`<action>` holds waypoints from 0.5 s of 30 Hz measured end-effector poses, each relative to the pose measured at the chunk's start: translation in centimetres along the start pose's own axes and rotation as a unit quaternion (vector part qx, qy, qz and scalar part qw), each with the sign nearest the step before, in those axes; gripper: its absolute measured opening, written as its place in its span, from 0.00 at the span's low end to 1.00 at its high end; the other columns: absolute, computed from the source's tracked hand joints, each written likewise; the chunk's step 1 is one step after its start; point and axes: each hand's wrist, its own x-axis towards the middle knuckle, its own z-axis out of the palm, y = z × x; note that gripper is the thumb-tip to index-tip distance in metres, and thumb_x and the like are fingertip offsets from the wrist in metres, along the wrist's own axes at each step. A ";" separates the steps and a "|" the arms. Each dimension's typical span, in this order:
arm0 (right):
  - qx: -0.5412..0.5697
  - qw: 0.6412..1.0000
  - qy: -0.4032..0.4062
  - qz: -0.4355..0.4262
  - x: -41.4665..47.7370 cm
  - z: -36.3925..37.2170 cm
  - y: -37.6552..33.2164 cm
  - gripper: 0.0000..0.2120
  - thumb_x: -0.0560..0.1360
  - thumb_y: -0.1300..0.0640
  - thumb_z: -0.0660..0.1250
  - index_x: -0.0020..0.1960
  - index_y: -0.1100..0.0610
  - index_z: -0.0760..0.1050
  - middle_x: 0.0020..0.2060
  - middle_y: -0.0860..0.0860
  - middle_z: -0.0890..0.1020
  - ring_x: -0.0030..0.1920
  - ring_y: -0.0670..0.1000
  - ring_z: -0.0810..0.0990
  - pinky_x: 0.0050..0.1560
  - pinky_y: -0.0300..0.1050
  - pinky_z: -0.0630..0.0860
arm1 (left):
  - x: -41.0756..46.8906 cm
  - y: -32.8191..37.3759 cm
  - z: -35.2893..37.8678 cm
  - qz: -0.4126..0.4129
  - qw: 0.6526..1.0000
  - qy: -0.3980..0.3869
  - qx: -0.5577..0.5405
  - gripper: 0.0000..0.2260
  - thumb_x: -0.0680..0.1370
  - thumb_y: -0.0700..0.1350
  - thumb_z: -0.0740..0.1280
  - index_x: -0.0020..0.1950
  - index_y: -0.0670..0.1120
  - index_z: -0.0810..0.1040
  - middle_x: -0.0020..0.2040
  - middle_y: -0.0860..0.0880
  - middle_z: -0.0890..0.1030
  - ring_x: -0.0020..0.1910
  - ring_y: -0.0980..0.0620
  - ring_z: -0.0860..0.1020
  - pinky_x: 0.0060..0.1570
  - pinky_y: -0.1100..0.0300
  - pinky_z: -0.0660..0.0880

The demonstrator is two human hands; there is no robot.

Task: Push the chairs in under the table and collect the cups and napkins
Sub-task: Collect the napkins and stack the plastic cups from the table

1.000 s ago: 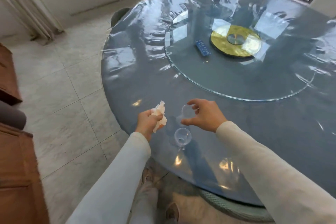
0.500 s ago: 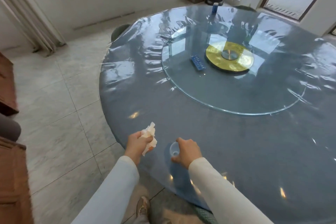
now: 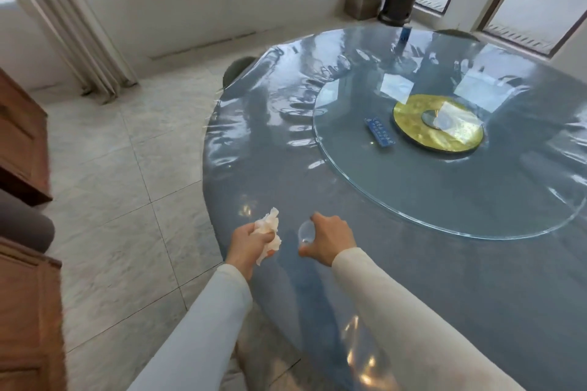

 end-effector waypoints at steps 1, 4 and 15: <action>0.025 1.000 0.012 -0.001 1.4 -0.6 -1.6 0.27 0.65 0.46 0.73 0.60 0.55 0.73 0.52 0.57 0.82 0.53 0.63 0.79 0.48 0.48 0.76 | 1.0 1.0 -1.0 0.006 1.000 0.003 -0.001 0.10 0.77 0.31 0.69 0.57 0.36 0.81 0.49 0.38 0.83 0.42 0.45 0.82 0.38 0.55 0.80; 0.100 0.994 0.051 0.000 5.6 -1.8 -6.7 0.32 0.63 0.41 0.74 0.63 0.53 0.74 0.55 0.55 0.82 0.56 0.61 0.79 0.55 0.50 0.77 | 4.4 4.0 -4.5 0.017 1.000 0.016 -0.005 0.12 0.77 0.32 0.70 0.60 0.38 0.81 0.52 0.38 0.84 0.45 0.43 0.83 0.41 0.54 0.81; 0.152 0.981 0.105 0.053 21.6 -5.8 -23.3 0.35 0.64 0.40 0.74 0.67 0.53 0.73 0.60 0.57 0.81 0.62 0.62 0.76 0.59 0.51 0.74 | 19.1 18.0 -19.0 0.022 0.997 0.057 0.038 0.17 0.75 0.35 0.73 0.63 0.35 0.79 0.61 0.37 0.81 0.55 0.39 0.82 0.46 0.47 0.84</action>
